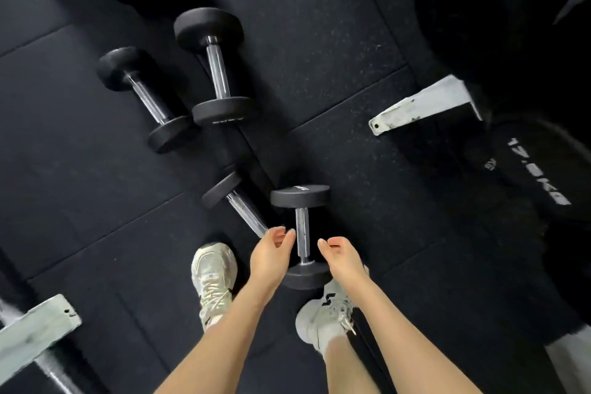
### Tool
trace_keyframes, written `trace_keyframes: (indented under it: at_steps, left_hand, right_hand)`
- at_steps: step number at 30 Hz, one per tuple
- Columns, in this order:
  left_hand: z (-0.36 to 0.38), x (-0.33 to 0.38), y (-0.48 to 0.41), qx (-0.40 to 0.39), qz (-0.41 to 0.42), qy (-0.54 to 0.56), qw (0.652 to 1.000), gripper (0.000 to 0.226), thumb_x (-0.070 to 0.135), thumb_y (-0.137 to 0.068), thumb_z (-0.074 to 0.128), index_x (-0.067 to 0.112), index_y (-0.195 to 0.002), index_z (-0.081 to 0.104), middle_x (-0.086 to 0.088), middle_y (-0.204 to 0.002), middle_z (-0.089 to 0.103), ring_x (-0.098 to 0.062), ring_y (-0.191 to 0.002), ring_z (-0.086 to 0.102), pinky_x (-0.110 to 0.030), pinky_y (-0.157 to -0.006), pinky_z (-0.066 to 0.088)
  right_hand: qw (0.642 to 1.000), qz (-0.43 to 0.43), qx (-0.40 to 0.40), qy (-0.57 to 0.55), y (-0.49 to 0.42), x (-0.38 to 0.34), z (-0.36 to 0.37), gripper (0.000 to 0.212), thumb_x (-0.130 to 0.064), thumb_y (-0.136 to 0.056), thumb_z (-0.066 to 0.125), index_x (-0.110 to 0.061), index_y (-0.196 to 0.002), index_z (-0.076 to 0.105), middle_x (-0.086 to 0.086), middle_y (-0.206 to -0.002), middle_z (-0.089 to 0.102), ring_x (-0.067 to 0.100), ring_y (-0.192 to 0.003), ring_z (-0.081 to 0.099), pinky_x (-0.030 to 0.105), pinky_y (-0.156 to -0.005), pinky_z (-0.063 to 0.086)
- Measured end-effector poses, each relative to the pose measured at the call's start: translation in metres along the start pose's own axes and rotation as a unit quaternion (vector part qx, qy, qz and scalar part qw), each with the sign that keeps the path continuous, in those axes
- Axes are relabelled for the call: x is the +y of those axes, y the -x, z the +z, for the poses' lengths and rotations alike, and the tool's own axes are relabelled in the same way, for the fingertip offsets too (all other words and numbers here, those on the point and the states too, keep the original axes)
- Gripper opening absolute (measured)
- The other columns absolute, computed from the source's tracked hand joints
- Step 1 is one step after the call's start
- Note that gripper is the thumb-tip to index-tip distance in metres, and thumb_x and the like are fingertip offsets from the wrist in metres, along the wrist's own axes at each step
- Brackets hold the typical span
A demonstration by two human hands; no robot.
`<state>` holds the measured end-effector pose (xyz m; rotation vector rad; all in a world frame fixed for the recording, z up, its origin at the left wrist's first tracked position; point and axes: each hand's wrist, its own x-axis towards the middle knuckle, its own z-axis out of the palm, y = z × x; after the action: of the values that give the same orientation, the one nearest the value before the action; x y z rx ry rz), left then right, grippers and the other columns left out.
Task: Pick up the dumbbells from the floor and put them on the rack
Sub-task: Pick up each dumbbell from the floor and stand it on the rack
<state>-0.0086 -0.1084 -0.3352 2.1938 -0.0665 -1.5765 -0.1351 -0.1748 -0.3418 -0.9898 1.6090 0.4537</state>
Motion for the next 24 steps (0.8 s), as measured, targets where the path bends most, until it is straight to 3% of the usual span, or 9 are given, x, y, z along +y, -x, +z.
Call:
trace_keyframes:
  at_steps: [3,5,9,11,15,18,20,22,24]
  left_hand:
    - [0.033,-0.017,-0.055,0.006,-0.009,-0.005,1.000,0.054,0.040,-0.093,0.053,0.015,-0.140,0.045,-0.002,-0.137,0.056,-0.017,-0.127,0.051,-0.028,-0.103,0.039]
    - [0.049,-0.026,-0.084,0.002,-0.007,-0.012,1.000,0.053,0.038,-0.092,0.055,0.013,-0.138,0.046,-0.001,-0.137,0.055,-0.018,-0.126,0.052,-0.027,-0.099,0.040]
    - [0.072,-0.036,-0.122,-0.045,-0.025,0.025,0.998,0.040,0.029,-0.091,0.059,0.012,-0.126,0.052,0.003,-0.113,0.063,-0.016,-0.103,0.059,-0.021,-0.077,0.043]
    - [0.080,-0.037,-0.132,-0.058,-0.043,0.063,0.995,0.043,0.027,-0.089,0.063,0.014,-0.128,0.049,0.007,-0.105,0.058,-0.016,-0.105,0.058,-0.025,-0.082,0.042]
    - [0.087,-0.037,-0.136,-0.060,-0.064,0.119,0.989,0.046,0.017,-0.088,0.065,0.014,-0.129,0.047,0.005,-0.106,0.057,-0.015,-0.101,0.053,-0.029,-0.087,0.041]
    - [0.088,-0.038,-0.135,-0.050,-0.059,0.120,0.990,0.035,0.009,-0.090,0.061,0.018,-0.122,0.051,0.012,-0.093,0.058,-0.009,-0.091,0.053,-0.028,-0.085,0.040]
    - [0.089,-0.037,-0.135,-0.032,-0.054,0.113,0.992,0.033,0.004,-0.091,0.058,0.014,-0.122,0.054,0.013,-0.088,0.058,-0.008,-0.086,0.054,-0.028,-0.082,0.042]
    - [0.089,-0.036,-0.135,-0.020,-0.050,0.112,0.992,0.031,0.001,-0.090,0.056,0.013,-0.119,0.057,0.011,-0.087,0.060,-0.009,-0.085,0.057,-0.025,-0.077,0.044]
    - [0.088,-0.034,-0.131,-0.013,-0.047,0.109,0.993,0.030,0.000,-0.090,0.056,0.017,-0.115,0.058,0.012,-0.086,0.061,-0.006,-0.083,0.058,-0.022,-0.074,0.047]
  right_hand:
    - [0.999,0.012,-0.040,0.011,-0.059,0.020,0.019,0.053,-0.038,-0.094,0.054,-0.010,-0.137,0.041,0.008,-0.131,0.055,0.017,-0.106,0.053,0.028,-0.089,0.045]
    - [0.997,0.012,-0.066,0.044,-0.087,0.031,0.028,0.057,-0.041,-0.092,0.056,-0.011,-0.138,0.041,0.008,-0.132,0.055,0.017,-0.108,0.053,0.028,-0.091,0.044]
    - [0.991,0.013,-0.123,0.050,-0.123,0.043,0.036,0.054,-0.043,-0.090,0.058,-0.014,-0.135,0.047,0.003,-0.120,0.062,0.014,-0.102,0.055,0.023,-0.082,0.041]
    - [0.987,0.018,-0.151,0.047,-0.133,0.047,0.040,0.049,-0.043,-0.090,0.058,-0.018,-0.131,0.050,0.000,-0.114,0.063,0.015,-0.101,0.056,0.025,-0.083,0.042]
    - [0.987,0.026,-0.161,-0.002,-0.138,0.052,0.050,0.047,-0.030,-0.091,0.060,-0.017,-0.134,0.046,0.004,-0.124,0.061,0.022,-0.118,0.056,0.031,-0.097,0.041]
    - [0.988,0.025,-0.147,-0.034,-0.133,0.052,0.053,0.042,-0.019,-0.092,0.060,-0.013,-0.131,0.048,0.005,-0.118,0.061,0.020,-0.114,0.056,0.021,-0.087,0.042]
    - [0.989,0.031,-0.131,-0.064,-0.130,0.051,0.054,0.037,-0.015,-0.093,0.058,-0.010,-0.129,0.049,0.002,-0.107,0.061,0.014,-0.101,0.059,0.008,-0.070,0.045]
    - [0.991,0.033,-0.114,-0.065,-0.127,0.049,0.056,0.034,-0.018,-0.094,0.056,-0.009,-0.126,0.050,0.002,-0.101,0.060,0.012,-0.089,0.057,0.014,-0.070,0.047]
    - [0.995,0.026,-0.097,-0.021,-0.125,0.049,0.057,0.037,-0.029,-0.093,0.056,-0.013,-0.126,0.051,0.006,-0.108,0.063,0.020,-0.099,0.059,0.030,-0.087,0.048]
